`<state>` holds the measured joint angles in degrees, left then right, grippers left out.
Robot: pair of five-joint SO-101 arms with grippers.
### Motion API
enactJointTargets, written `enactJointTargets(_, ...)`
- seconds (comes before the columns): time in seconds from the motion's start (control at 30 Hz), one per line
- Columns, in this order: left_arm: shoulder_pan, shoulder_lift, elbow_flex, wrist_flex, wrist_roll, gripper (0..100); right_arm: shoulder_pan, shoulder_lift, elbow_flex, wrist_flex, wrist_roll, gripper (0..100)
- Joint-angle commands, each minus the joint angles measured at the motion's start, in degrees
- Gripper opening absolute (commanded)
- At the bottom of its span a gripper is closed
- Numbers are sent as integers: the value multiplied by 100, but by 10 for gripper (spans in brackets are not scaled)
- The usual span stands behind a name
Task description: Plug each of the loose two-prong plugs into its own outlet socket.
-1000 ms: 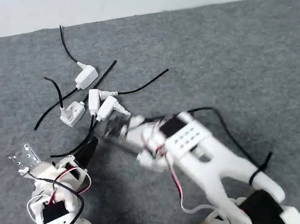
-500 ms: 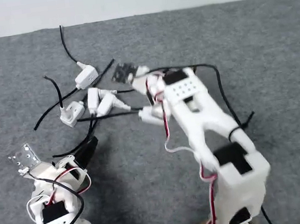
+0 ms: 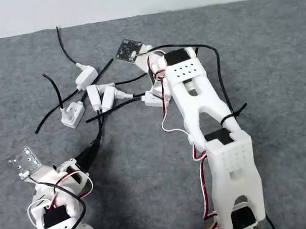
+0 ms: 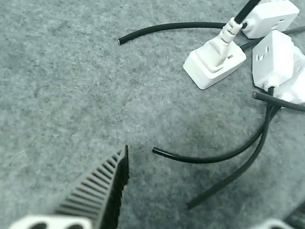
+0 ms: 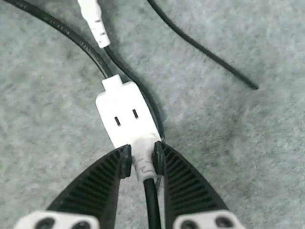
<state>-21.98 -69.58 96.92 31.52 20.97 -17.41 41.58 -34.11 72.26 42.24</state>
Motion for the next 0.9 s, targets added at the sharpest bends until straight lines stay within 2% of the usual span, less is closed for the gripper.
enactJointTargets(0.0, -26, -44, -268, 18, -62, 528, 4, 84, -202, 453, -220, 164)
enactJointTargets(0.1, -26, -44, -268, 18, -62, 528, 101, 66, -202, 866, -105, 279)
enactJointTargets(0.2, -26, -44, -268, 18, -62, 528, 101, -22, -352, 1209, 79, 321)
enactJointTargets(0.67, -18, -44, -268, 18, -62, 528, -857, -1437, -2840, 3099, 18, 322)
enactJointTargets(0.87, -18, -44, -268, 18, -62, 528, -822, -2457, -2734, 3099, -1134, 322)
